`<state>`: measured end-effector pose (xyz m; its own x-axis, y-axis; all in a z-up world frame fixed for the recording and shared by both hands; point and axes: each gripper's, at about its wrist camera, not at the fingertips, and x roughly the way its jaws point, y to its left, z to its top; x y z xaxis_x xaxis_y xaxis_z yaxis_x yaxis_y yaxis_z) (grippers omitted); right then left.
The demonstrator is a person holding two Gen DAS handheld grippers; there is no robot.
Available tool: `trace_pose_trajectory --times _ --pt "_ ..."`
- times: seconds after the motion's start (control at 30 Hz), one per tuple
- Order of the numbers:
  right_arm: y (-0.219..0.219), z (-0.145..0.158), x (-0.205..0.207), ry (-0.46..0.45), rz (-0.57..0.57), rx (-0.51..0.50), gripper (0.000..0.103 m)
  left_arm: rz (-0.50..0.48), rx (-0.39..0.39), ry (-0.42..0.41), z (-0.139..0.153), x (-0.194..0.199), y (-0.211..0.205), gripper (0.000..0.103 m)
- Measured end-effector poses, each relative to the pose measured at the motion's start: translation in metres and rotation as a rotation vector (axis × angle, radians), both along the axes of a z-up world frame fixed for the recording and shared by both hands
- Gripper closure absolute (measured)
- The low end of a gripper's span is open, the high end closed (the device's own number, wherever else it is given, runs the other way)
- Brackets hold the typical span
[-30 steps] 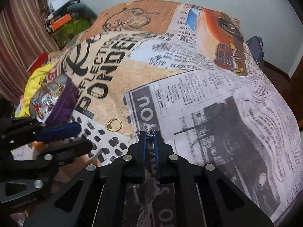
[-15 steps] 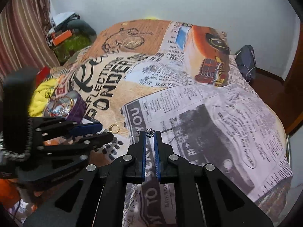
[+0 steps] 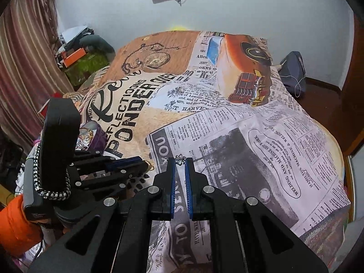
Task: Organize jewelry
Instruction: 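Grasp a gold hoop earring with the right tool while the left tool grasps another hoop, then carry both hoop earrings over the heart tin with both tools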
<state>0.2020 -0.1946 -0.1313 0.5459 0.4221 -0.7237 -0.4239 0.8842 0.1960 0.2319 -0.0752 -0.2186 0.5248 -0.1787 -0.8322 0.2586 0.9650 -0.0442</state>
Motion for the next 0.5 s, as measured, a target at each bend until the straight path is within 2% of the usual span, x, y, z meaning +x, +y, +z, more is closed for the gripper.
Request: trace_pose_trajectory --times 0.17,0.5 --pt "0.0 0.005 -0.004 -0.007 0.0 0.001 0.096 0.02 -0.023 -0.016 0.012 -0.009 0.007 0.097" --pt "0.017 0.028 -0.016 -0.052 0.023 0.016 0.096 0.067 -0.055 -0.118 0.06 -0.038 0.033 0.097"
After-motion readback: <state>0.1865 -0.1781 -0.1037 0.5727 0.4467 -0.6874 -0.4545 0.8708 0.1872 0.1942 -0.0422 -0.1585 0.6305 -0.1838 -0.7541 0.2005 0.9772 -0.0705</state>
